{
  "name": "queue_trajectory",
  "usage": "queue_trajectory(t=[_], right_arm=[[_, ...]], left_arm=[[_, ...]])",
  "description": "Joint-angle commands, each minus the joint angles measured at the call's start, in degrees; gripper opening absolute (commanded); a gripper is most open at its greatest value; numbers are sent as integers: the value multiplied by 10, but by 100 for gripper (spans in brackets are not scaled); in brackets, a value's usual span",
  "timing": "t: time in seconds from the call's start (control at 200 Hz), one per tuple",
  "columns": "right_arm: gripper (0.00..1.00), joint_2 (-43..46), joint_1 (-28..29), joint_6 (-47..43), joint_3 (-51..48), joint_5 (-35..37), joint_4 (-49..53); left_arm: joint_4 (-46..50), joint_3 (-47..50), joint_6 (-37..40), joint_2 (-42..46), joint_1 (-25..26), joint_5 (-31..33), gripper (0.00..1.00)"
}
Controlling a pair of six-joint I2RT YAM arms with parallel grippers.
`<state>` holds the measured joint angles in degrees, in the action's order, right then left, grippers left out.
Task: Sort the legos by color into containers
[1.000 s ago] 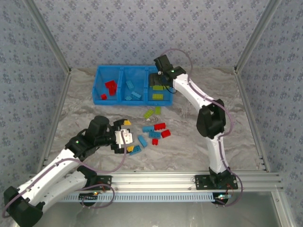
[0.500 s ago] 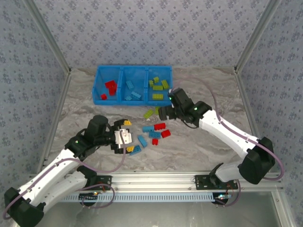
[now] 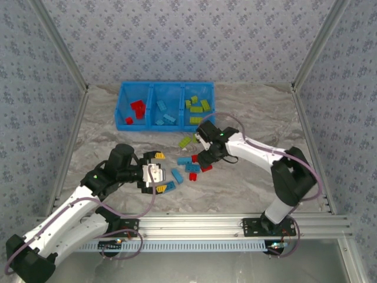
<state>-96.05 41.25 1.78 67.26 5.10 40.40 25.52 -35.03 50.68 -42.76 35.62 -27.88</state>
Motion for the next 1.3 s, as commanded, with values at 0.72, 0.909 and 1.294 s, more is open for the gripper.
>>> queue_trajectory(t=[0.72,0.909,1.294], right_arm=[[72,-188,85,-154,175,-88,-3],[54,-197,83,-152,178,-82,-7],[23,-161,70,-148,177,-66,-28]], left_arm=[[-24,18,1,6,-2,-19,99],[-15,15,8,-1,-2,-18,99],[-15,16,11,2,-2,-15,99]])
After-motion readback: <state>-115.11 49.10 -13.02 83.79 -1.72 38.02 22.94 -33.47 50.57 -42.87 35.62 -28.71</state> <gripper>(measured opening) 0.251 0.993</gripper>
